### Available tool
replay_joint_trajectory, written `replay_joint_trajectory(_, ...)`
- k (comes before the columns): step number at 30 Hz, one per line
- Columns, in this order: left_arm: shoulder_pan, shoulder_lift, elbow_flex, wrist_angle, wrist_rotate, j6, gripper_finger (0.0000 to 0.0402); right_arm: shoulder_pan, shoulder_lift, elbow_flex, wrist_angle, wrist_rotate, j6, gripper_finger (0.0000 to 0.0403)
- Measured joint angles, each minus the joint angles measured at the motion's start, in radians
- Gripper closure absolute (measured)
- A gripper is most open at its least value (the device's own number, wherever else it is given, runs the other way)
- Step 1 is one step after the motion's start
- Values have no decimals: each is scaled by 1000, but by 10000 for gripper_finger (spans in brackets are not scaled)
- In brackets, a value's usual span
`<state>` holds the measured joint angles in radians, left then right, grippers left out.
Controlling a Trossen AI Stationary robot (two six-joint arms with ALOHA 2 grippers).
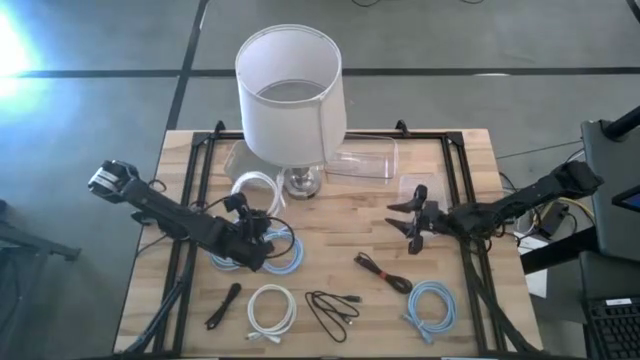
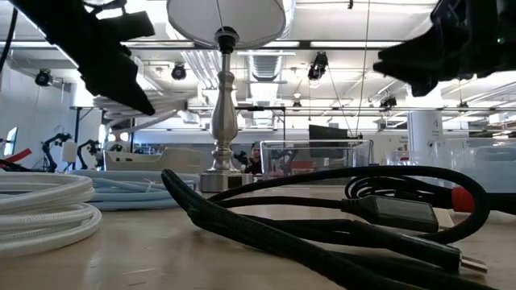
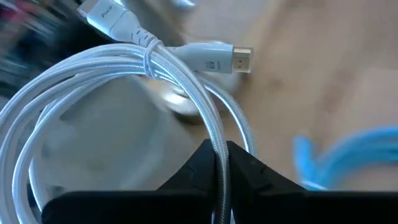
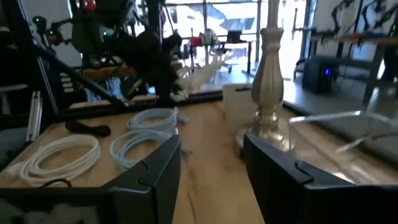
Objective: Pick & Place USB Port
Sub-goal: Put the top white HDMI cable into the white bin
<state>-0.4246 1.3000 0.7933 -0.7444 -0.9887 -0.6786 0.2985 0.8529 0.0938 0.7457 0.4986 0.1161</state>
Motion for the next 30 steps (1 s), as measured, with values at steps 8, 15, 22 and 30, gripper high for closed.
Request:
replay_joint_trajectory(8, 106, -37, -37, -68, -216, 15, 374, 1, 183, 46, 2, -4, 257, 232)
replay_joint_trajectory(15, 328, -34, -127, -36, -157, 50, 374, 13, 411, 164, 2, -12, 290, 232)
replay_joint_trajectory(22, 537, -34, -173, 241, 43, 253, 370, 14, 634, 349, -3, 23, 216, 232)
replay_joint_trajectory(30, 653, -34, -176, 509, 244, 539, 369, 13, 724, 499, -140, 25, 178, 244)
